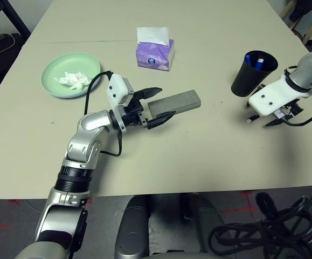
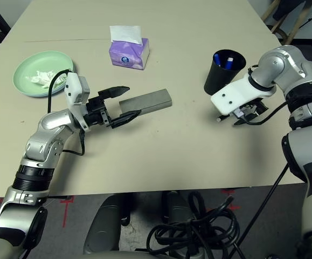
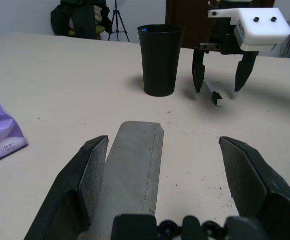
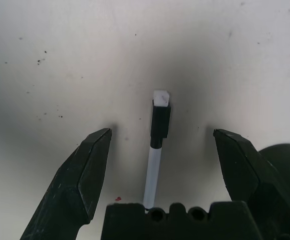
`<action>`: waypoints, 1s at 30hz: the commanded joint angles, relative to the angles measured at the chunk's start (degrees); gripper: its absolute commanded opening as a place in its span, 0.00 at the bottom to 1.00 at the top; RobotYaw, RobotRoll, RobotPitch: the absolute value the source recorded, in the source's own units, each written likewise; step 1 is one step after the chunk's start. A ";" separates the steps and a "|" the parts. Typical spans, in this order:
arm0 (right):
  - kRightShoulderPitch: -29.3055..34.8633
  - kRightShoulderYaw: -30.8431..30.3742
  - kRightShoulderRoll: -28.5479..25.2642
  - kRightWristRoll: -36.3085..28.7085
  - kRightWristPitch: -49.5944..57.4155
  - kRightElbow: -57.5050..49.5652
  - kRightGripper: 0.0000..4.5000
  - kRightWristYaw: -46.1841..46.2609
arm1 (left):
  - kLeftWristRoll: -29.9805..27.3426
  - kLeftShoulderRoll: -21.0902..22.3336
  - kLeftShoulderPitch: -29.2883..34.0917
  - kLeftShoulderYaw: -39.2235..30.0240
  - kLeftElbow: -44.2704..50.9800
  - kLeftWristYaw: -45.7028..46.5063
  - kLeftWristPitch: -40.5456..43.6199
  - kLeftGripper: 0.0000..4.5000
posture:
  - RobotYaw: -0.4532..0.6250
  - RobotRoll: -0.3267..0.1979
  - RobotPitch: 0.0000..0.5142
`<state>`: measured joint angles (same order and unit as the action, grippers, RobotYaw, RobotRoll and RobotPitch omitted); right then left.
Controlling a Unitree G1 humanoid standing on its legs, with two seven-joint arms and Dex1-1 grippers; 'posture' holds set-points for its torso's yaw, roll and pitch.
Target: Organize and tidy the items on the table.
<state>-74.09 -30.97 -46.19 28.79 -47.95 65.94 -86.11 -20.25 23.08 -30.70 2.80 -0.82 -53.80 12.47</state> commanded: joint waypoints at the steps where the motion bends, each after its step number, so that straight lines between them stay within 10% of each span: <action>1: -1.25 -0.66 -0.01 1.39 -1.45 1.19 1.00 0.82 | -0.29 0.39 1.10 -0.01 1.73 0.18 -0.18 1.00 | 0.58 0.62 0.49; 16: 1.66 -0.19 0.47 3.39 -0.93 2.28 1.00 1.63 | -0.20 0.77 1.20 0.25 2.26 0.14 -0.51 1.00 | 0.58 0.62 0.49; 28: 2.33 1.03 1.05 0.55 0.67 1.47 0.09 -2.90 | -0.26 1.06 0.69 0.25 2.37 0.02 -0.21 1.00 | 0.59 0.62 0.47; 30: 2.23 1.21 0.92 -0.20 1.36 1.19 0.07 -4.25 | -0.26 1.13 0.54 0.23 2.23 -0.04 -0.21 1.00 | 0.58 0.62 0.46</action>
<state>-72.72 -30.64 -44.74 29.76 -47.09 67.60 -88.98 -20.25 23.69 -30.48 2.78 -0.28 -53.50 12.28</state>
